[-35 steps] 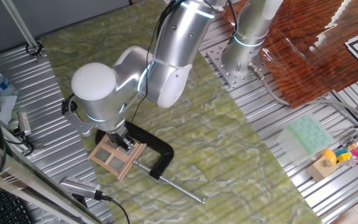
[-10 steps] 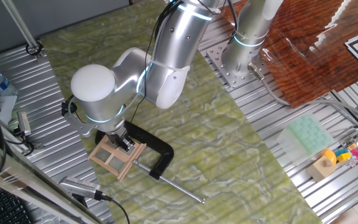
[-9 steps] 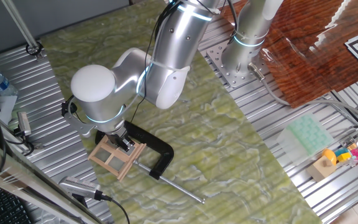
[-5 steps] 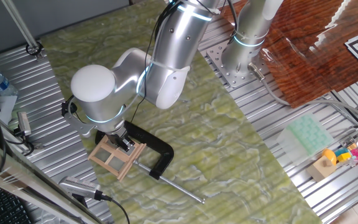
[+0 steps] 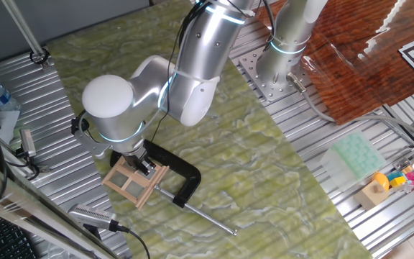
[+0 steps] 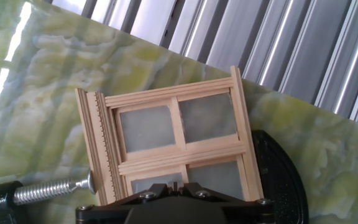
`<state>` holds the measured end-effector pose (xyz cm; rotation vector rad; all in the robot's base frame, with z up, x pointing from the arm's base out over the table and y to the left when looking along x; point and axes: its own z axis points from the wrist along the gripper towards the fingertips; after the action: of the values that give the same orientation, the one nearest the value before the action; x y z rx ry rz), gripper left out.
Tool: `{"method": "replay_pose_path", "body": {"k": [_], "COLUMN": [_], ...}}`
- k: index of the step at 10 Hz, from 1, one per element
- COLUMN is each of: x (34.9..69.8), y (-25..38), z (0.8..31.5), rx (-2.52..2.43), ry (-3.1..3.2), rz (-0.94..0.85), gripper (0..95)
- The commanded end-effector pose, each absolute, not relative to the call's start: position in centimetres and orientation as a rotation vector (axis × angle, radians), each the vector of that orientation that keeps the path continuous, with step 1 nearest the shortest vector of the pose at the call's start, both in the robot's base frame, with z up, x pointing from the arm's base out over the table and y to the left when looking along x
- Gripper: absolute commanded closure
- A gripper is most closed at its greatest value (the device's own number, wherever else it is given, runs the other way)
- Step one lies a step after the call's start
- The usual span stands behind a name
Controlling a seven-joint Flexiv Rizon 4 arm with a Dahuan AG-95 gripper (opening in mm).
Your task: Open a sliding window
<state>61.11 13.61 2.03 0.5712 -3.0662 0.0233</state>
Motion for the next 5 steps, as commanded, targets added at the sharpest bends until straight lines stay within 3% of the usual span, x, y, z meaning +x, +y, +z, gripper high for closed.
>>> {"method": "replay_pose_path", "body": {"k": [1,5], "x": [61.13,61.18], "y": [13.57,13.36], "z": [1.99,1.97], "rx": [0.572,0.576], "ry": [-3.066,-3.065], "rz": [0.022,0.024], "gripper": [95.0,95.0]}}
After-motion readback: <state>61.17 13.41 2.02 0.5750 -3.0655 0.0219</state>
